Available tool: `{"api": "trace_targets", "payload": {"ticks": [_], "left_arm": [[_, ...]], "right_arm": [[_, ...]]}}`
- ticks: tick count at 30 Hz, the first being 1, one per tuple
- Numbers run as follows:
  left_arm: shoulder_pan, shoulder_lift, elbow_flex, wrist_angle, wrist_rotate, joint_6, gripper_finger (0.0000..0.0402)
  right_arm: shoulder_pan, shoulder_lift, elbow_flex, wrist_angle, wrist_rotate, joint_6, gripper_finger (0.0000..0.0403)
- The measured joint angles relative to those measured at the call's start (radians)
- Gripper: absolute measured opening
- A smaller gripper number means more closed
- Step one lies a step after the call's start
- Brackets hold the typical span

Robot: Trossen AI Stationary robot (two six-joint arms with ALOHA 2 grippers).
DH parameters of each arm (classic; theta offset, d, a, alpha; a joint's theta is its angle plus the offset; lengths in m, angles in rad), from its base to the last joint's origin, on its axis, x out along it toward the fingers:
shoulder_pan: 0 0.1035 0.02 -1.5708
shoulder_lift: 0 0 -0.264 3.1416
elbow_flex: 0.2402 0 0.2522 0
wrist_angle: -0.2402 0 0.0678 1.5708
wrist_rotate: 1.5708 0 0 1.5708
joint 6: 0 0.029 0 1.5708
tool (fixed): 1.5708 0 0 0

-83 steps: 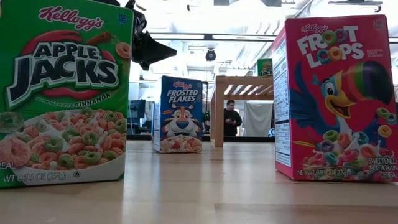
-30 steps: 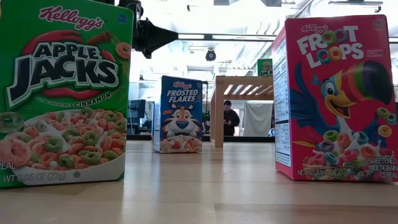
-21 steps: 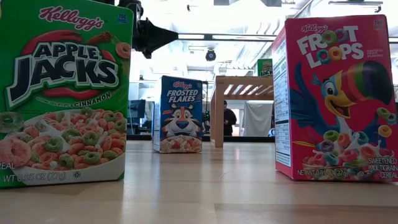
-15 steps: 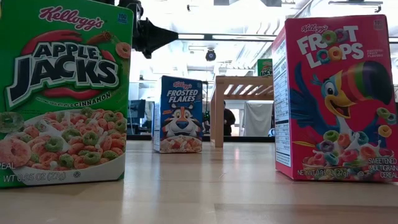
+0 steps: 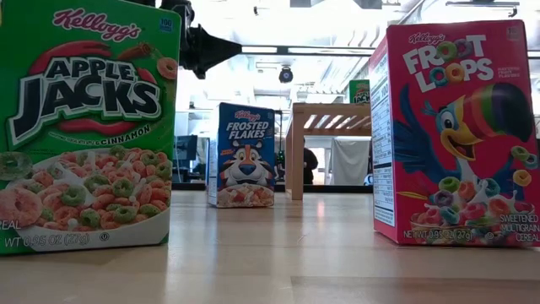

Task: Stack cereal on shelf
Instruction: Put the bottom right blue cereal box on the shelf

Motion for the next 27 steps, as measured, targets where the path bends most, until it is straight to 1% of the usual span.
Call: {"api": "trace_targets", "payload": {"ticks": [4,8,11,13,15,17,21,24,27], "left_arm": [[0.001,0.0,0.0,0.0,0.0,0.0,0.0005],[0.001,0.0,0.0,0.0,0.001,0.001,0.0005],[0.004,0.0,0.0,0.0,0.002,0.003,0.0005],[0.009,0.0,0.0,-0.001,0.002,0.001,0.0005],[0.014,0.0,0.0,-0.002,0.002,0.0,0.0005],[0.014,0.0,0.0,-0.004,0.002,0.0,0.0005],[0.014,0.0,0.0,-0.012,0.002,0.0,0.0005],[0.014,0.0,0.0,-0.031,0.002,0.0,0.0005],[0.014,0.0,0.0,-0.056,0.002,0.0,0.0005]], "right_arm": [[-0.115,-0.006,0.162,-0.149,0.067,-0.24,0.0118],[-0.272,-0.019,0.31,-0.134,0.16,-0.607,0.0123],[-0.419,-0.025,0.398,-0.141,0.205,-0.886,0.0123],[-0.522,-0.026,0.449,-0.138,0.216,-1.07,0.0123],[-0.629,-0.028,0.483,-0.14,0.214,-1.244,0.0123],[-0.73,-0.027,0.512,-0.14,0.191,-1.396,0.0123],[-0.918,-0.036,0.546,-0.139,0.178,-1.642,0.0123],[-1.043,-0.059,0.548,-0.142,0.177,-1.773,0.0123],[-1.154,-0.091,0.519,-0.141,0.176,-1.847,0.0123]]}}
